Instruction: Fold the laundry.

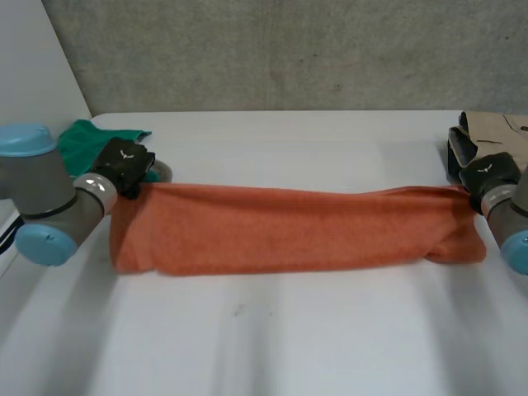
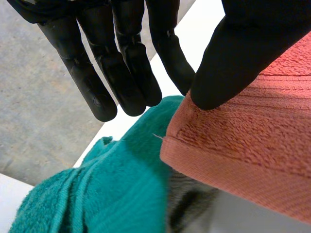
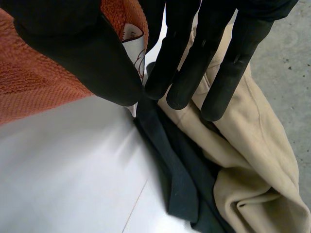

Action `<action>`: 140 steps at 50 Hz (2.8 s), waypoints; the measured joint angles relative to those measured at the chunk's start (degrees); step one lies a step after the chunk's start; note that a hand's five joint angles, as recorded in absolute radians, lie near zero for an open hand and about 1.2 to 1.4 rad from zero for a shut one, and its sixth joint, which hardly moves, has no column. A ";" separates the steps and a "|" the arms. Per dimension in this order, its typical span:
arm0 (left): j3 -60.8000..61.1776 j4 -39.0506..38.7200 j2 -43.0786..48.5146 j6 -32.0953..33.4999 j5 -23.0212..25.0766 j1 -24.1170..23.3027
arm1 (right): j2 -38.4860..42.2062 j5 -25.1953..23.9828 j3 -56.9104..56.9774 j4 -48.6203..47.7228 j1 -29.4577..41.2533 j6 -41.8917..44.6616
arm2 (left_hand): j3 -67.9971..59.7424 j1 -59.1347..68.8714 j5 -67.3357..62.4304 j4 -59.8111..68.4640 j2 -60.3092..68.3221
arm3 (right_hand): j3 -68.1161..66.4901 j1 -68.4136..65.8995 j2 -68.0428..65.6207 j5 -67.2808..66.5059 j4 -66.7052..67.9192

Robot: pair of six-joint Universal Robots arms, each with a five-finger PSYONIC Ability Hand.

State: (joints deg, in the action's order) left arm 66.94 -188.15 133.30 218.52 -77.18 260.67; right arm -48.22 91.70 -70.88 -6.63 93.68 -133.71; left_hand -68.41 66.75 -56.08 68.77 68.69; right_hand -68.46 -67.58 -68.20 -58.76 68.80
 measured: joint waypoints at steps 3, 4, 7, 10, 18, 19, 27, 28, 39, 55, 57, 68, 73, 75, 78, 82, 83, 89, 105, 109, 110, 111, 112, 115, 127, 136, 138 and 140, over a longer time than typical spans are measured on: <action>-4.15 0.00 2.96 0.13 -1.32 -0.60 | 2.10 0.60 2.83 -0.45 0.47 0.01 | 0.00 0.00 0.00 0.00 0.00 | 0.00 0.00 0.00 -0.02 0.00; -5.03 -0.04 3.56 0.16 -1.53 -0.78 | 2.59 0.83 3.54 -0.59 0.63 -0.01 | 0.00 0.00 0.00 0.00 0.00 | 0.00 0.13 0.15 -0.02 0.00; -6.75 -0.33 4.61 0.24 -1.80 -1.64 | 3.10 2.14 4.85 -1.20 1.43 -0.15 | 15.72 -18.11 15.58 -15.96 -15.88 | 26.10 23.05 26.72 25.22 -26.03; -7.22 -0.60 4.77 0.26 -1.90 -2.78 | 2.55 3.72 5.10 -1.62 2.43 -0.44 | 49.06 -53.50 47.94 -50.13 -49.54 | 46.84 44.26 48.62 48.92 -47.94; -3.69 -0.48 0.65 -0.37 -2.28 -4.87 | -5.73 4.28 -1.44 -1.34 4.13 -3.23 | 56.12 -55.82 53.16 -57.08 -56.64 | 56.08 54.28 55.80 56.18 -56.55; -2.61 -0.40 -0.50 -0.49 -2.27 -4.85 | -6.95 3.68 -2.75 -1.06 4.03 -3.67 | 56.12 -55.82 53.16 -57.08 -56.64 | 56.08 54.28 55.79 56.19 -56.55; 7.97 -0.39 -9.78 -1.91 -1.66 -4.25 | -14.69 -4.31 -11.58 5.81 1.17 -6.27 | 56.12 -55.82 53.16 -57.08 -56.64 | 56.06 54.27 55.78 56.18 -56.51; 9.19 -0.43 -10.58 -2.05 -1.60 -4.19 | -15.17 -5.27 -12.19 6.77 0.68 -6.42 | 56.12 -55.82 53.16 -57.08 -56.64 | 55.70 54.04 55.48 55.78 -56.14; 18.29 -0.66 -13.14 -2.45 -1.40 -4.45 | -16.07 -8.87 -13.27 9.69 -6.10 -6.94 | 56.12 -55.82 53.16 -57.08 -56.64 | 33.99 32.82 33.66 34.95 -34.39; 23.45 0.00 -13.83 -2.37 -1.94 -4.42 | -15.82 -11.35 -10.20 7.68 -7.87 -9.44 | 49.60 -47.28 47.08 -49.82 -49.82 | 39.64 38.63 39.44 39.28 -39.52; 25.01 0.04 -14.61 -2.35 -2.08 -4.56 | -15.51 -12.99 -10.05 8.71 -7.92 -9.06 | 47.81 -45.72 45.21 -47.96 -48.13 | 37.22 36.37 36.94 37.03 -37.37; 31.30 -0.53 -18.51 -2.31 -2.12 -4.92 | -7.33 -17.12 -5.84 11.96 -7.77 -6.24 | 47.16 -45.64 44.55 -47.41 -47.44 | 36.33 35.77 36.31 36.53 -36.80; 31.79 -0.74 -18.48 -2.31 -2.02 -4.85 | -4.23 -17.26 -3.97 9.94 -7.54 -6.40 | 44.33 -42.72 41.90 -44.79 -44.72 | 36.29 35.76 36.27 36.44 -36.75; 31.77 -0.79 -18.30 -2.29 -1.98 -4.77 | -3.28 -17.27 -3.49 8.91 -7.49 -6.49 | 42.77 -40.87 40.19 -43.02 -43.22 | 36.29 35.76 36.26 36.38 -36.75; 31.62 -0.98 -18.01 -2.27 -1.95 -4.63 | -2.30 -17.27 -3.13 7.83 -7.36 -6.54 | 40.01 -37.87 37.42 -40.21 -40.15 | 34.57 34.05 34.60 34.76 -35.07; 31.41 -2.20 -17.54 -2.26 -1.92 -4.35 | -1.62 -17.23 -3.10 6.93 -7.07 -6.78 | 22.15 -19.06 20.48 -22.90 -22.31 | 32.63 32.12 32.79 32.84 -33.08; 31.44 -2.86 -17.38 -2.24 -1.92 -4.25 | -1.66 -17.15 -3.20 6.74 -6.99 -6.88 | 21.63 -17.99 19.46 -21.86 -21.25 | 32.98 32.41 33.03 33.29 -33.39; 31.69 -6.06 -16.89 -2.12 -1.95 -3.97 | -3.06 -16.44 -4.35 5.81 -6.82 -7.31 | 4.60 -2.34 2.71 -4.62 -4.29 | 34.44 32.82 33.59 35.71 -34.56; 32.07 -8.34 -18.61 -1.71 -2.65 -4.08 | -13.46 -16.59 -9.01 16.10 -7.26 -7.43 | 0.34 -0.85 -0.30 -0.11 -0.30 | 25.47 24.59 25.21 26.01 -25.90; 32.33 -8.31 -18.91 -1.70 -3.11 -4.03 | -12.92 -17.65 -9.35 17.19 -7.06 -7.15 | 0.34 -0.81 -0.88 -0.06 -0.30 | 25.37 24.47 25.21 25.94 -25.80; 32.42 -8.30 -18.95 -1.70 -3.20 -4.02 | -12.24 -18.14 -9.39 16.87 -6.97 -6.99 | 0.34 -0.81 -0.93 -0.06 -0.30 | 25.52 24.52 25.29 25.99 -25.88; 32.49 -8.30 -18.96 -1.70 -3.25 -4.01 | -11.88 -18.37 -9.37 16.60 -6.93 -6.92 | 0.34 -0.81 -0.93 -0.06 -0.30 | 25.62 24.62 25.32 26.02 -25.98; 32.55 -8.30 -18.96 -1.70 -3.30 -4.01 | -11.24 -18.68 -9.29 16.08 -6.88 -6.81 | 0.34 -0.81 -0.92 -0.06 -0.30 | 25.93 24.99 25.53 26.23 -26.22; 32.69 -8.30 -18.93 -1.70 -3.37 -4.01 | -9.01 -19.41 -8.81 13.82 -6.81 -6.63 | 0.16 -0.81 -0.89 -0.06 -0.30 | 27.04 25.85 26.32 27.75 -27.37; 32.74 -8.30 -18.97 -1.70 -3.33 -3.99 | -2.87 -20.05 -6.28 5.70 -6.48 -6.57 | 0.15 -0.81 -0.89 -0.05 -0.22 | 28.31 27.00 27.25 29.88 -28.72; 32.79 -8.28 -19.08 -1.80 -3.41 -3.94 | 0.41 -19.92 -4.03 3.63 -5.12 -6.43 | 0.14 -0.81 -0.89 -0.05 -0.22 | 26.27 24.89 25.90 26.94 -26.61; 32.80 -8.28 -19.15 -1.92 -3.48 -3.91 | 1.14 -19.82 -3.73 3.35 -4.87 -6.35 | 0.14 -0.81 -0.89 -0.05 -0.22 | 17.40 15.83 16.31 18.09 -17.77; 32.81 -8.28 -19.30 -2.04 -3.54 -3.87 | 1.39 -19.61 -3.68 3.17 -4.77 -6.26 | 0.14 -0.81 -0.89 -0.05 -0.22 | 8.64 7.93 8.04 9.40 -8.96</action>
State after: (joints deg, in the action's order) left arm 99.75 -196.43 114.00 216.49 -80.72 256.80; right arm -46.83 72.09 -74.56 -3.46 88.91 -139.97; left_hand -68.27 65.95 -56.97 68.72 68.47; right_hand -59.82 -59.65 -60.16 -49.35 59.85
